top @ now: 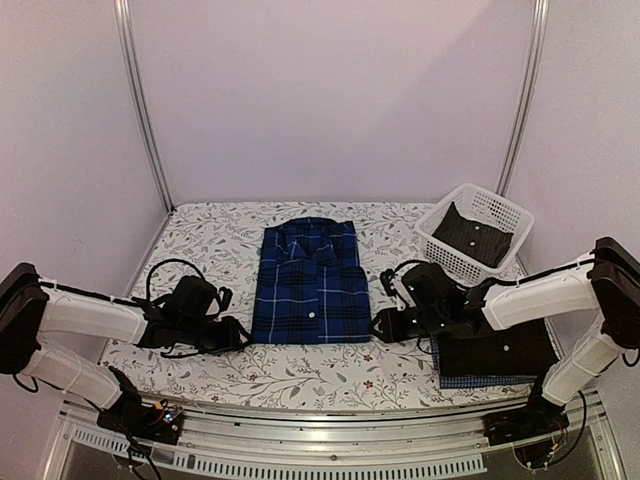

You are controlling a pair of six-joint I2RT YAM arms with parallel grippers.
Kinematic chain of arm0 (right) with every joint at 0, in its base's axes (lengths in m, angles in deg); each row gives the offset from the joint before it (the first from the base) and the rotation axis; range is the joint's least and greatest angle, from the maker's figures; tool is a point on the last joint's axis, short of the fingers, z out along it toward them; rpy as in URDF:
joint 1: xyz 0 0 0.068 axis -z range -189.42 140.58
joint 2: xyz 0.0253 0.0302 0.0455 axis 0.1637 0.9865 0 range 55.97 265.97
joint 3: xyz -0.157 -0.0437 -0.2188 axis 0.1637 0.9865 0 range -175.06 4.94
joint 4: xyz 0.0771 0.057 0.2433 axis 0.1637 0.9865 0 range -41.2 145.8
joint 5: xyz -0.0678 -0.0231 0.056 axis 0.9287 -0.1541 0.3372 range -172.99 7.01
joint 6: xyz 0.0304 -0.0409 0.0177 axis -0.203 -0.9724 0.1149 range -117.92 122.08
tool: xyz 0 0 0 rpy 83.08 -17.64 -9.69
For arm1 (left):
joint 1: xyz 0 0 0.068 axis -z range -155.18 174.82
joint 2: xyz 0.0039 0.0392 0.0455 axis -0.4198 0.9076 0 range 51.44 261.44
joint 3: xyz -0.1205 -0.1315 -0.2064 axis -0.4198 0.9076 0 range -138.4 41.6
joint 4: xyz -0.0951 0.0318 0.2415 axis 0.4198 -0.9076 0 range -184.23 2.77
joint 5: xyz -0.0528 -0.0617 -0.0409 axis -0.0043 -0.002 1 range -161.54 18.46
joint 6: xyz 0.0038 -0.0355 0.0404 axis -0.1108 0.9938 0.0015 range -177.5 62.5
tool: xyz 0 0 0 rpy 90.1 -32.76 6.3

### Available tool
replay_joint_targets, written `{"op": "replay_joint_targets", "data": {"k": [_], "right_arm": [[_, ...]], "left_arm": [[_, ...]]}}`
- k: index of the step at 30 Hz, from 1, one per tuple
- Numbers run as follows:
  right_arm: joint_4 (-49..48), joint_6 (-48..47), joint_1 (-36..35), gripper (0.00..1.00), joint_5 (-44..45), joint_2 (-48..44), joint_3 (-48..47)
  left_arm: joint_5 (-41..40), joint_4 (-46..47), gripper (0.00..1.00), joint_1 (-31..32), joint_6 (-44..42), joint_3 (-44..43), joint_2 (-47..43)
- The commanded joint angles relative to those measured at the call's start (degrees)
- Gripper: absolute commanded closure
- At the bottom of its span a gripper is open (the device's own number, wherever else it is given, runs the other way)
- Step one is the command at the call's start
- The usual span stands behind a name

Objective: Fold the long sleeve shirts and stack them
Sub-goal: Pick up the 2/3-rectangle-folded shirt from the center of the board.

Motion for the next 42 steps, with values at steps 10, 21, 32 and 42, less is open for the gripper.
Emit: {"op": "replay_joint_targets", "data": {"k": [10, 21, 32, 42], "right_arm": [[0.74, 2.30, 0.73, 0.73, -1.67, 8.40, -4.86], [3.33, 3.88, 0.15, 0.74, -1.46, 11.07, -5.74], [3.48, 4.94, -0.35, 0.79, -1.02, 12.46, -6.50], [4.09, 4.70, -0.43, 0.99, -1.55, 11.74, -6.90]], "left_arm": [[0.10, -0.21, 0.67, 0.61, -0.93, -0.83, 0.67], [0.67, 0.92, 0.67, 0.66, -1.37, -1.10, 1.87], [1.22, 3.48, 0.67, 0.62, -1.28, -1.61, 4.65], [2.67, 2.62, 0.93, 1.22, -1.31, -2.58, 5.11]]}}
